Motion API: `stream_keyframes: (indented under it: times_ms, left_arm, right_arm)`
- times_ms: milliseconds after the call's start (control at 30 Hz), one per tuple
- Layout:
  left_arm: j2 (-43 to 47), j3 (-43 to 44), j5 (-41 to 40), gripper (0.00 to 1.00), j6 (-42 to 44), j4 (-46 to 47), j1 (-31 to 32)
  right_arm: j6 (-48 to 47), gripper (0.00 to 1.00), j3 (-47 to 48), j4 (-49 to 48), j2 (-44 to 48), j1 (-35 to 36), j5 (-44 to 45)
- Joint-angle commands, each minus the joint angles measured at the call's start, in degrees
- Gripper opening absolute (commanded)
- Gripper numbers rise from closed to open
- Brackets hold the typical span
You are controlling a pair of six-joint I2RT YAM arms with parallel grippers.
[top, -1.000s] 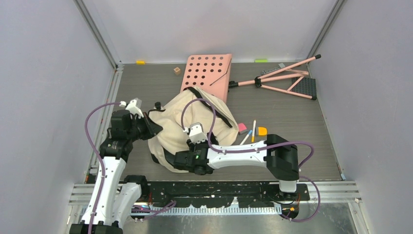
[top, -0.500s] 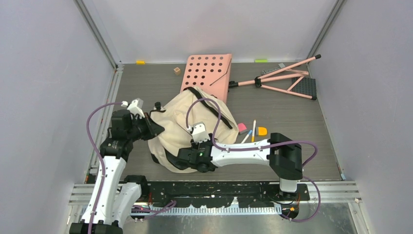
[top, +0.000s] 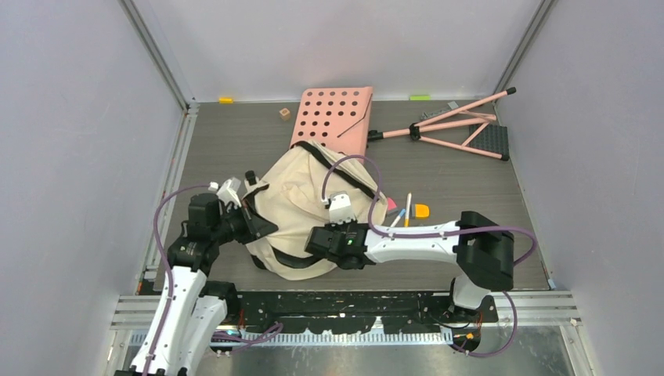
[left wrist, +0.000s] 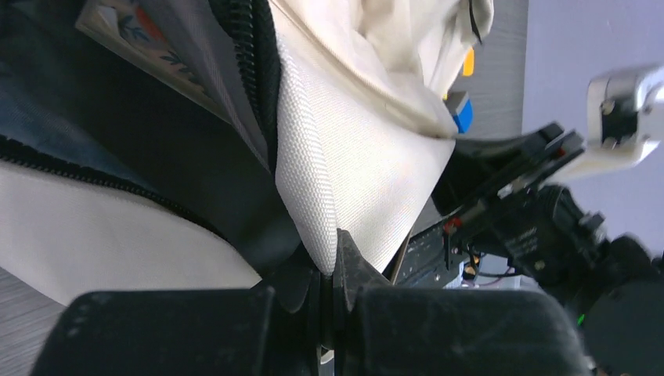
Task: Pack the student bag
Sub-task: Adjust the student bag at the center of the board.
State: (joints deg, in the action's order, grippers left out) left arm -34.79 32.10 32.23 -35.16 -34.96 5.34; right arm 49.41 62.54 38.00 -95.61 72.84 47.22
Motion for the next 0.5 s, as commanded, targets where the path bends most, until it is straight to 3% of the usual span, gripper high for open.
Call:
stream_keyframes:
  times_ms: [0,233,333,400,467]
  left_arm:
    - [0.8,-0.5,-0.9,0.00,-2.8,1.2,3.9]
    - [-7.7,1.7,-7.2,0.00,-4.3,6.2,18.1]
    - [-11.8,6.3,-8.2,0.04,-1.3,4.7,22.3]
    - [-13.7,11.2,-9.6,0.20,1.8,0.6,22.3]
    - [-15.1,17.5,-13.2,0.50,5.6,-5.2,22.3]
  right_arm:
    - [-12.1,0.00,-4.5,-8.7,5.8,-7.6,1.6]
    - [-20.0,0.03,-6.5,-15.7,9.4,-14.3,0.0]
    - [-19.9,0.17,-6.5,-13.9,11.9,-15.1,0.0]
    - [-18.5,0.28,-6.4,-11.2,14.4,-15.2,-0.8]
    - [-16.5,0.42,-6.5,-8.1,17.7,-15.2,-2.3]
